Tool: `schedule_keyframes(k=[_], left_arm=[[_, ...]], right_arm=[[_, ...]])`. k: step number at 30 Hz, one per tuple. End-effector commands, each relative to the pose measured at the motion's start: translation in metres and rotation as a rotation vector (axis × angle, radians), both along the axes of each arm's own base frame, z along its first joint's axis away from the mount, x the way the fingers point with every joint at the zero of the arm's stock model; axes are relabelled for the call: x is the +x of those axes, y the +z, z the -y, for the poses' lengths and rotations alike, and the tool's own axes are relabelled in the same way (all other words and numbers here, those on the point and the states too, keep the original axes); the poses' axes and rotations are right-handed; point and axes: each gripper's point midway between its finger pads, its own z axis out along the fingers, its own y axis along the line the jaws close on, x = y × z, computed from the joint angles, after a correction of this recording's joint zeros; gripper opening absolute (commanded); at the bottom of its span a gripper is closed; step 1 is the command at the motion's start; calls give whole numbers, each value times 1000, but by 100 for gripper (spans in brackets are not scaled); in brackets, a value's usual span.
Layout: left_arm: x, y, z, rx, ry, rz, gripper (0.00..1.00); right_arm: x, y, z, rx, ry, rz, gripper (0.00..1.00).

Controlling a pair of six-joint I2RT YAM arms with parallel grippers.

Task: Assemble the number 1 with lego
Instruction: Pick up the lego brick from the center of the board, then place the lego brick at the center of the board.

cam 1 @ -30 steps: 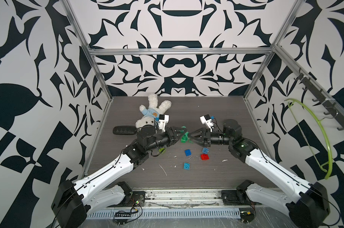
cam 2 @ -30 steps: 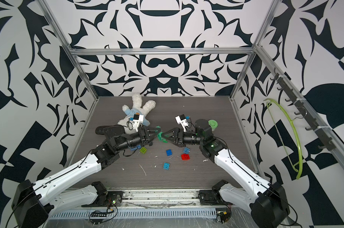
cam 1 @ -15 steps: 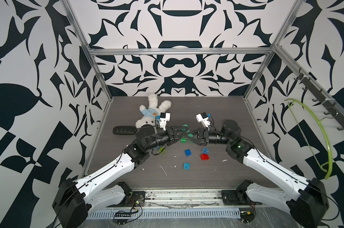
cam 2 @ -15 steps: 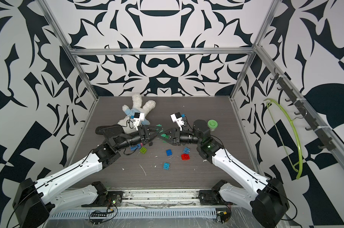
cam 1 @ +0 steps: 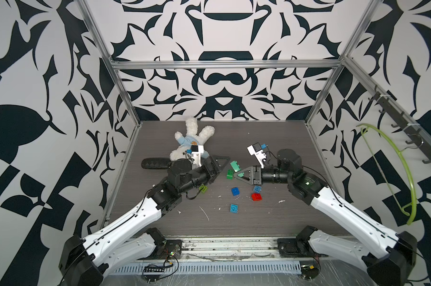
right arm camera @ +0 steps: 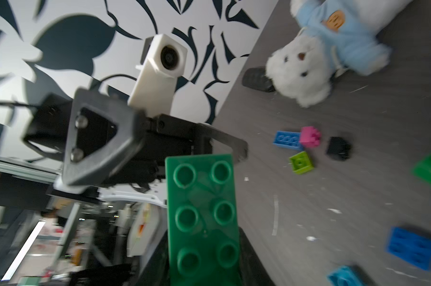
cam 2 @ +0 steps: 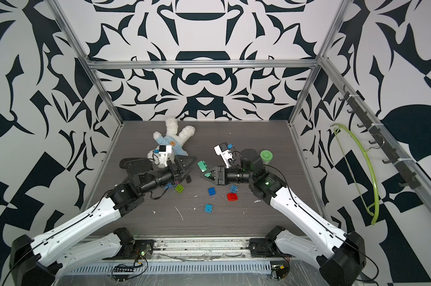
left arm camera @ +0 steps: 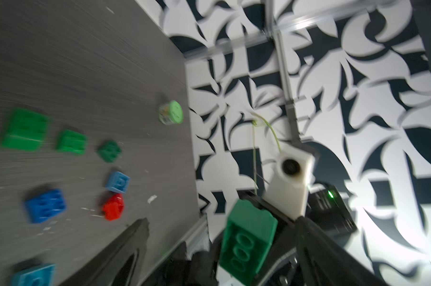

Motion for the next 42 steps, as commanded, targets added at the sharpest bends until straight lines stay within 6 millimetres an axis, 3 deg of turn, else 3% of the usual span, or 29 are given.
schedule_keyframes(k=[1,4,9,13,17,24,30,36,42], left_arm=[[8,-76,-65,187,300,-249,97],[1,-108,-85,125,388,-366,96],[-18,-139,-116,147,482,-471,90],[-34,-158,-137,184,534,-546,89],[-45,-169,-151,200,577,-592,89],[-57,-175,-167,226,618,-617,87],[-59,-178,-167,236,618,-627,86],[-57,-179,-164,253,606,-636,86],[-57,-182,-162,260,595,-649,86]], right_arm=[[9,-48,22,-319,33,254,0],[1,-76,6,-454,174,340,0],[-25,-133,-29,-711,398,498,0],[-43,-175,-56,-835,511,556,0],[-45,-198,-79,-888,538,589,0],[-34,-220,-94,-933,521,593,0],[-28,-238,-90,-984,528,569,5],[-23,-248,-82,-1001,543,491,25],[-25,-242,-88,-949,558,453,42]])
